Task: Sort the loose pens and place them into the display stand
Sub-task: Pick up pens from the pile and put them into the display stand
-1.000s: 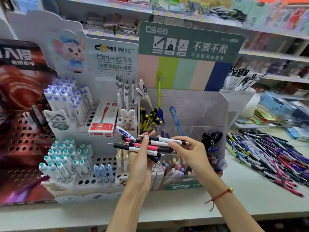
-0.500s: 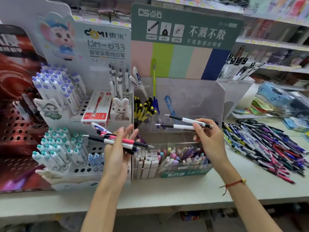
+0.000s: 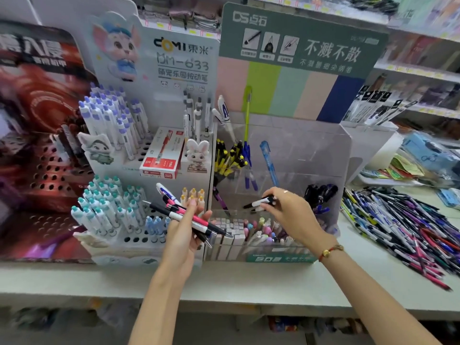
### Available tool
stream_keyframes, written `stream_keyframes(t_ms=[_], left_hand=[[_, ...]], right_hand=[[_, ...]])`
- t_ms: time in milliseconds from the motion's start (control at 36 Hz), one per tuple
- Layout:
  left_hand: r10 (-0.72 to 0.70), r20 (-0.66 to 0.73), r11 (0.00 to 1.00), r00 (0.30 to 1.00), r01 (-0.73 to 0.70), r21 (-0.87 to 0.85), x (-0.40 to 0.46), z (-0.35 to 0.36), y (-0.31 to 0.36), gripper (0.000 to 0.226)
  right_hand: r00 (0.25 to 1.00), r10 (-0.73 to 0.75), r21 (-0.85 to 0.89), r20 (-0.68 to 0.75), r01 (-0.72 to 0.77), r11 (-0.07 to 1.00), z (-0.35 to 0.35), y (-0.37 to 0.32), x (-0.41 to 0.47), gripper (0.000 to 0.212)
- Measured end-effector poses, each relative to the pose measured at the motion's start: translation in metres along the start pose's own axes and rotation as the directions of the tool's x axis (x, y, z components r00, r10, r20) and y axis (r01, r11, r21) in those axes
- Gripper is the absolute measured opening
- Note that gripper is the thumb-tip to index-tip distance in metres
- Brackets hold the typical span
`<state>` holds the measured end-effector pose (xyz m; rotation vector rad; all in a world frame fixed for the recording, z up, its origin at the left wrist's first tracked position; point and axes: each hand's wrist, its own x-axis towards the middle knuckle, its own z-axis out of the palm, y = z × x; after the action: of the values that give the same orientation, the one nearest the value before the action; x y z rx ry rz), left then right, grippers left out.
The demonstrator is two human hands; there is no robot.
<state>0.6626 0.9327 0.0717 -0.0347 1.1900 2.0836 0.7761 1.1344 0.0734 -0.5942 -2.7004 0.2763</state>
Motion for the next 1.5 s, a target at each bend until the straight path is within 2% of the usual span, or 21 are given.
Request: stream_keyframes(t_ms=[111,222,333,389,444,500,583,694,750,861,972,1028,1111,1167,1222,1250,1306,1361,1389,1444,1500], left_hand=[[0.014,0.075,1.000,0.997,-0.014,-0.006,-0.005,0.003,0.001,0.017],[0.006,0.149,1.000,0.989,-0.003,-0.023,-0.005,0.007,0.000,0.015],[-0.058,0.205,0.996,0.977,0.070,-0.054,-0.003,0.009,-0.003,0.023],[-0.124,0.230,0.990,0.965,0.135,-0.036,-0.002,0.008,-0.003,0.032],[-0.167,0.271,0.986,0.948,0.168,0.020,-0.003,0.007,-0.005,0.038],[-0.183,0.315,0.983,0.931,0.167,0.079,-0.004,0.009,-0.005,0.040],[-0.218,0.348,0.967,0.912,0.154,0.202,-0.005,0.015,-0.005,0.038],[-0.250,0.298,0.911,0.921,0.120,0.394,0.002,0.025,-0.008,0.019],[-0.222,0.268,0.855,0.938,0.056,0.515,0.009,0.028,-0.013,0.018],[-0.163,0.282,0.758,0.946,-0.063,0.649,0.012,0.036,-0.018,0.010],[-0.202,0.275,0.754,0.940,-0.030,0.657,0.014,0.044,-0.023,0.008],[-0.251,0.270,0.786,0.930,0.033,0.617,0.014,0.046,-0.024,0.006],[-0.381,0.325,0.880,0.866,0.232,0.415,0.008,0.043,-0.023,0.011],[-0.422,0.381,0.887,0.823,0.290,0.359,0.006,0.039,-0.022,0.013],[-0.422,0.375,0.888,0.825,0.292,0.356,0.007,0.035,-0.022,0.015],[-0.407,0.350,0.895,0.843,0.292,0.338,0.008,0.034,-0.022,0.016],[-0.344,0.301,0.920,0.890,0.255,0.296,0.010,0.031,-0.020,0.012],[-0.274,0.257,0.932,0.927,0.191,0.307,0.010,0.030,-0.016,0.010],[-0.235,0.228,0.933,0.945,0.154,0.324,0.011,0.029,-0.014,0.011],[-0.166,0.187,0.939,0.968,0.097,0.331,0.012,0.027,-0.010,0.012],[-0.125,0.161,0.952,0.979,0.072,0.299,0.013,0.027,-0.006,0.012]], right_hand=[[0.976,0.082,-0.090,0.202,-0.065,0.994,0.001,-0.016,0.030,0.024],[0.925,0.237,0.034,0.298,-0.258,0.966,0.016,-0.030,0.050,0.030],[0.856,0.280,0.133,0.435,-0.368,0.920,0.022,-0.025,0.048,0.055],[0.887,0.284,0.158,0.365,-0.360,0.920,0.018,-0.024,0.042,0.053],[0.935,0.272,0.249,0.230,-0.326,0.912,0.009,-0.031,0.035,0.037],[0.930,0.275,0.465,0.245,-0.361,0.808,-0.001,-0.043,0.031,0.026],[0.879,0.238,0.648,0.413,-0.467,0.601,-0.012,-0.060,0.027,0.031],[0.916,0.325,0.611,0.235,-0.399,0.684,-0.017,-0.068,0.020,0.035],[0.933,0.319,0.563,0.165,-0.354,0.747,-0.021,-0.071,0.017,0.034],[0.941,0.264,0.411,0.210,-0.331,0.850,-0.027,-0.078,0.021,0.038],[0.928,0.296,0.377,0.226,-0.364,0.852,-0.027,-0.072,0.030,0.026],[0.895,0.330,0.489,0.298,-0.441,0.753,-0.028,-0.068,0.033,0.020],[0.815,0.402,0.721,0.417,-0.566,0.399,-0.029,-0.063,0.033,0.022],[0.795,0.446,0.836,0.411,-0.524,0.164,-0.032,-0.057,0.029,0.020],[0.775,0.529,0.887,0.346,-0.454,0.084,-0.031,-0.045,0.022,0.020],[0.768,0.562,0.884,0.306,-0.448,0.130,-0.030,-0.039,0.018,0.021],[0.798,0.555,0.791,0.236,-0.489,0.367,-0.026,-0.024,0.012,0.027],[0.864,0.440,0.530,0.247,-0.500,0.685,-0.027,-0.013,0.008,0.033],[0.876,0.369,0.341,0.312,-0.465,0.817,-0.029,-0.009,0.009,0.036],[0.810,0.285,0.031,0.512,-0.349,0.937,-0.035,-0.007,0.016,0.044],[0.717,0.281,-0.082,0.638,-0.300,0.950,-0.038,-0.009,0.026,0.046]])
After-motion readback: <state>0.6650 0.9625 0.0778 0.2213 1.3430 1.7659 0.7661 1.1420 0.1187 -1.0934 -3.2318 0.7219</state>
